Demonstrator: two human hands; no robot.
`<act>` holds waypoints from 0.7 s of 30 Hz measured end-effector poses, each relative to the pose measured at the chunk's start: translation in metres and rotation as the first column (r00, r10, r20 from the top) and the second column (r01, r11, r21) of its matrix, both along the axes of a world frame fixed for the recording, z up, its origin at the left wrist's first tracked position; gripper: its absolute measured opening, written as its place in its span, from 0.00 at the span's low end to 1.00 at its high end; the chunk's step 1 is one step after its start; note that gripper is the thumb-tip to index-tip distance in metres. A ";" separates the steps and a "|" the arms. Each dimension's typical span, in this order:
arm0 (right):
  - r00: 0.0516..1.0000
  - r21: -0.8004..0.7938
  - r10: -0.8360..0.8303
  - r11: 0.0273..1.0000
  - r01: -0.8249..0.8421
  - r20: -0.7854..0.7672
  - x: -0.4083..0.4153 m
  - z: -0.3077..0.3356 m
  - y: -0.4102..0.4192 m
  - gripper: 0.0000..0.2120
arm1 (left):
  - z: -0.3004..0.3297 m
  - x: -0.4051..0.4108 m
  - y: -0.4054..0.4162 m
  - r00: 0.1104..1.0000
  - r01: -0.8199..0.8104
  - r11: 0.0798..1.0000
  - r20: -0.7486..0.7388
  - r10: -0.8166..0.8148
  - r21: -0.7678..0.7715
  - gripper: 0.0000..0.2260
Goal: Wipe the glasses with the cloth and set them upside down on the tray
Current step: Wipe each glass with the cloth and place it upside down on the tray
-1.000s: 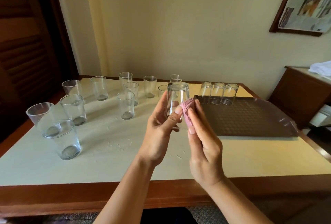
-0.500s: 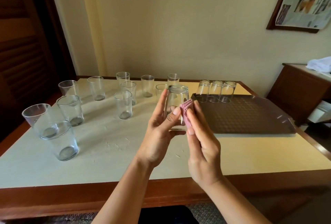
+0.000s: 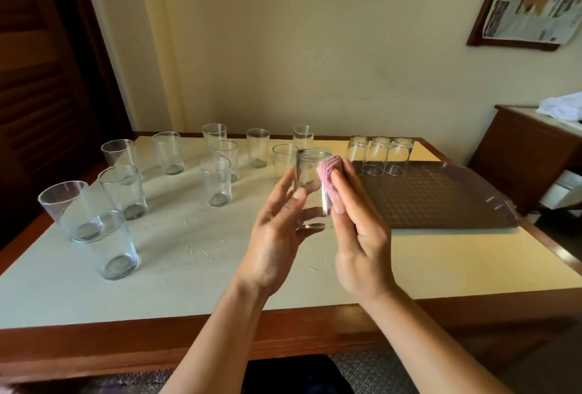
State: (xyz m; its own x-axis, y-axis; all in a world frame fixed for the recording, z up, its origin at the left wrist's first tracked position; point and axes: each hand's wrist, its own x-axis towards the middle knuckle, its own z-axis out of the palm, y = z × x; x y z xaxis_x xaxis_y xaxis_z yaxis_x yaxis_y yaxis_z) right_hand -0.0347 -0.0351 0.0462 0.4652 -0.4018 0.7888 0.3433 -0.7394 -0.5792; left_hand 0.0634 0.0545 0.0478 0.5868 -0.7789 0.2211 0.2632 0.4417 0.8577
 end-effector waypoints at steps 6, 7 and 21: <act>0.997 0.060 0.072 0.996 -0.071 -0.008 -0.004 -0.014 0.010 0.20 | -0.001 0.000 -0.007 0.997 -0.071 0.997 0.024 0.072 -0.037 0.27; 0.998 0.072 0.064 0.995 -0.064 -0.006 -0.008 -0.023 0.017 0.19 | 0.000 0.000 -0.006 0.998 -0.056 0.998 0.008 0.056 -0.031 0.28; 0.996 0.166 -0.064 0.985 0.053 0.067 -0.029 -0.026 0.002 0.19 | -0.005 -0.024 -0.020 0.984 0.169 0.982 0.048 -0.173 0.083 0.25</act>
